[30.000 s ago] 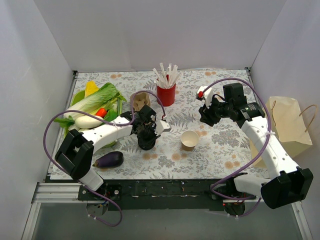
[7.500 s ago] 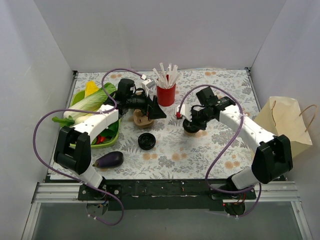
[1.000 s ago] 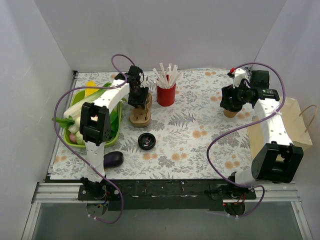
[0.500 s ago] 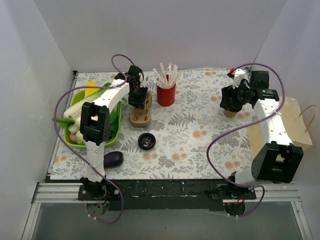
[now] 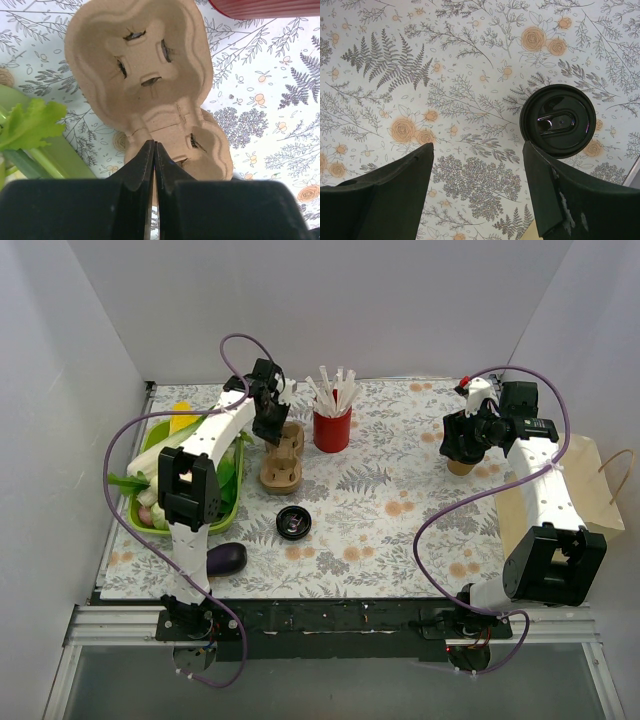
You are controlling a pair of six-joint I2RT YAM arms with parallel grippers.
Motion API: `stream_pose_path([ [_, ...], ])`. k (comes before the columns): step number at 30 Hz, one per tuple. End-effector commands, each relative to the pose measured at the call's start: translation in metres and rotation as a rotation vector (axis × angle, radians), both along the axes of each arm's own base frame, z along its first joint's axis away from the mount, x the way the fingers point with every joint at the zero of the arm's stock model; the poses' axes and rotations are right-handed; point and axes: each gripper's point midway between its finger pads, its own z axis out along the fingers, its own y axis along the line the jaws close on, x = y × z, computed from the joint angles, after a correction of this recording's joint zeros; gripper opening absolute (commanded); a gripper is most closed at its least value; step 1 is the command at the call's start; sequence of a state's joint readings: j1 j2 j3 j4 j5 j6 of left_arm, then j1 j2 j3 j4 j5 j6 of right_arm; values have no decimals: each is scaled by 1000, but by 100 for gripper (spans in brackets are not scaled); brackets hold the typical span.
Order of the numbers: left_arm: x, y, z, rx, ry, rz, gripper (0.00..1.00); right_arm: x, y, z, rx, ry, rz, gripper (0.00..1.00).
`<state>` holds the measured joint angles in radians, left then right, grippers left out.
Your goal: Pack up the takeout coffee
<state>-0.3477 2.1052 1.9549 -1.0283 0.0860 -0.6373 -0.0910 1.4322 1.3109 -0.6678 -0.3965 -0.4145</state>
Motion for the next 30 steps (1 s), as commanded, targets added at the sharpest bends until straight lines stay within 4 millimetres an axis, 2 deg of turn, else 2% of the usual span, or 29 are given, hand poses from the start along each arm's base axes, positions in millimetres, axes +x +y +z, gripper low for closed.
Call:
stream_pose_path([
  [1, 2, 6, 44, -27, -83, 1, 0, 8, 3, 13, 13, -52, 9, 80],
  [2, 2, 5, 42, -32, -76, 5, 8, 8, 3, 12, 11, -49, 7, 80],
  [4, -1, 6, 37, -31, -57, 23, 33, 7, 3, 12, 13, -49, 9, 79],
  [5, -2, 5, 33, -33, -42, 30, 42, 6, 4, 11, 16, -48, 12, 80],
  [6, -4, 4, 30, -35, -28, 43, 46, 6, 4, 11, 15, -48, 10, 79],
  [12, -3, 3, 7, -26, 26, 70, 48, 5, 3, 12, 9, -49, 10, 79],
  [18, -2, -4, 1, -51, 47, 61, 45, 3, 3, 10, 7, -44, 9, 79],
  [30, -1, -9, -12, -67, 82, 58, 49, 6, 2, 5, 0, -35, 8, 80],
])
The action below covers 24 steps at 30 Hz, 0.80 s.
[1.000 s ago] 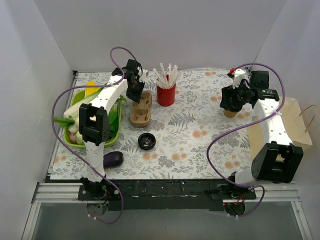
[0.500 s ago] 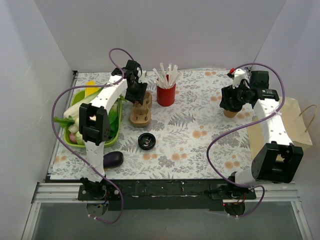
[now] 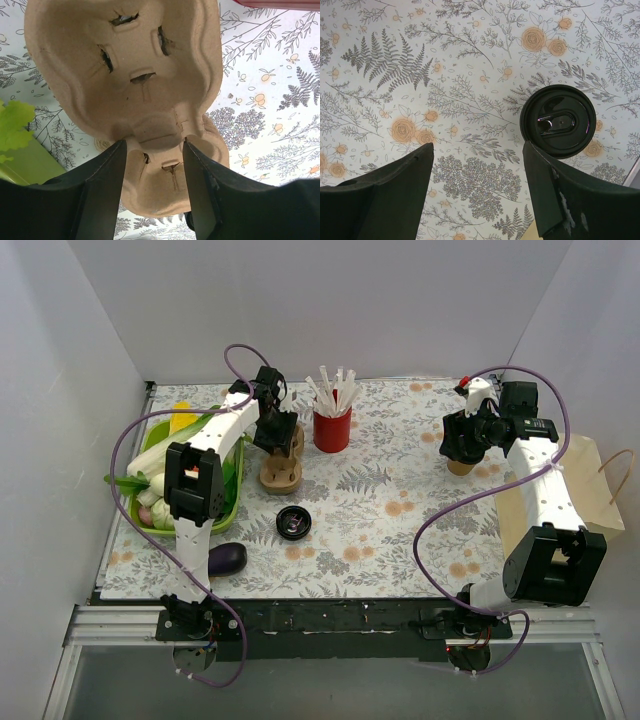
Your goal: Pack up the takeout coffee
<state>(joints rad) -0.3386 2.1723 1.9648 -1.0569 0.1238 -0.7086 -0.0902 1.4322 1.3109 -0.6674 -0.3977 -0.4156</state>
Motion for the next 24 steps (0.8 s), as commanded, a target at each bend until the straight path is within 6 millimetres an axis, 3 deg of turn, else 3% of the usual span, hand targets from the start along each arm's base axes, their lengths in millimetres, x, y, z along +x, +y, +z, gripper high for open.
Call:
stream_pose_path([
  [1, 5, -7, 15, -39, -25, -2, 49, 6, 1, 4, 1, -33, 7, 80],
  [24, -7, -9, 0, -36, 36, -7, 41, 10, 1, 0, -1, -26, 8, 80],
])
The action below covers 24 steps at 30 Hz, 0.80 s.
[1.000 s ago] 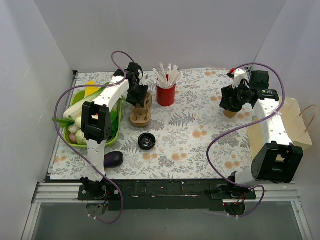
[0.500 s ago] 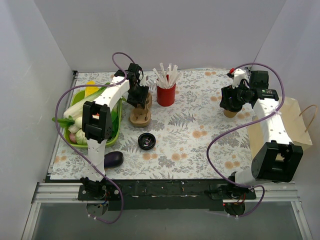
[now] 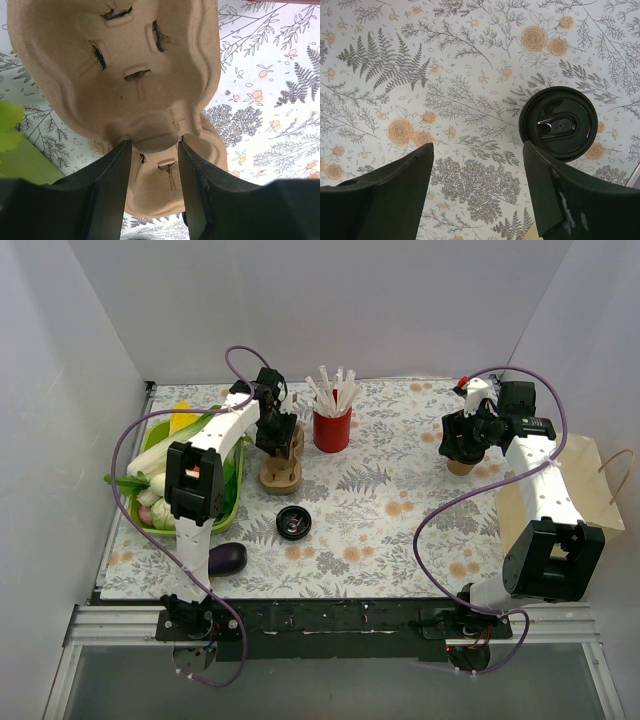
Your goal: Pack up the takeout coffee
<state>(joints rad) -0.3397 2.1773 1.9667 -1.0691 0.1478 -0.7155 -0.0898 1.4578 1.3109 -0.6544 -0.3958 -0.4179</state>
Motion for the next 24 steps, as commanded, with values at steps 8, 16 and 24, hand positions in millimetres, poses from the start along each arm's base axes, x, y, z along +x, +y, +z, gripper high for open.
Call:
stream_pose_path([
  [8, -2, -7, -1, -13, 12, -8, 37, 2, 2, 7, -1, -39, 9, 80],
  [16, -2, -2, 19, 7, -36, -41, 0, 0, 0, 8, -10, -47, 7, 80],
  [24, 1, 22, 39, 70, -81, -85, 0, -1, 2, 9, -1, -47, 13, 79],
])
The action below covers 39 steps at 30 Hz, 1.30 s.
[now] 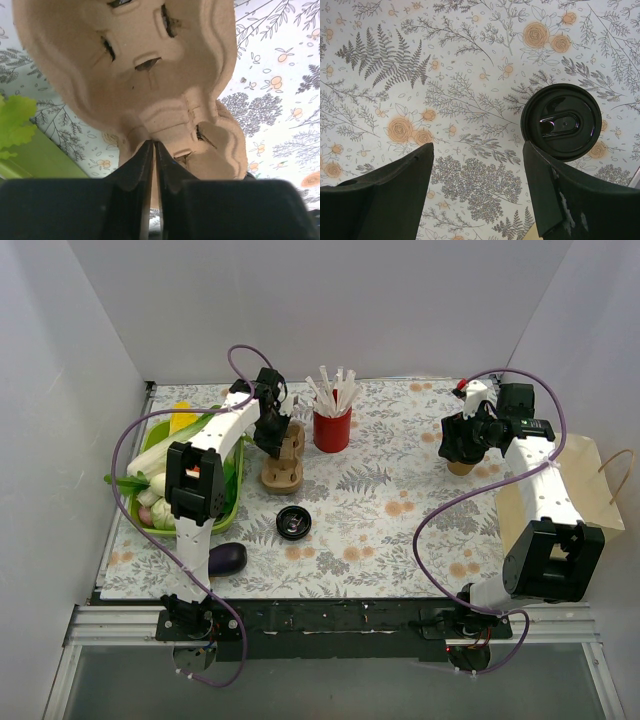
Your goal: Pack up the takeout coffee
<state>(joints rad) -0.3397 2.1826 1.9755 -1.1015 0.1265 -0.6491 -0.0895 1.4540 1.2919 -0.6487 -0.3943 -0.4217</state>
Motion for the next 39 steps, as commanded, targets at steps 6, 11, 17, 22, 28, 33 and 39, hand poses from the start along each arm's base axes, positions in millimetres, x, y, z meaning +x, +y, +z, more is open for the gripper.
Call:
stream_pose_path([
  [6, 3, 7, 40, -25, -69, 10, 23, 3, 3, 16, 8, -58, 12, 79],
  [11, 5, -12, 60, -115, -93, 28, 38, 1, 3, 16, 2, -56, 12, 79],
  [17, 11, -13, 48, -89, -79, 70, 46, -2, 2, 18, -4, -58, 10, 79],
  [22, 6, -22, 37, -85, -50, 66, 47, -3, 0, 18, -16, -57, 7, 79],
  [28, 7, -20, 26, 1, -64, 108, 47, -1, 1, 18, -9, -57, 8, 79],
  [33, 11, -14, 26, 28, -77, 140, 43, -2, 0, 14, -17, -50, 6, 79],
  [39, 14, -18, 34, 16, -97, 140, 37, -3, 0, 9, -15, -41, 7, 79],
])
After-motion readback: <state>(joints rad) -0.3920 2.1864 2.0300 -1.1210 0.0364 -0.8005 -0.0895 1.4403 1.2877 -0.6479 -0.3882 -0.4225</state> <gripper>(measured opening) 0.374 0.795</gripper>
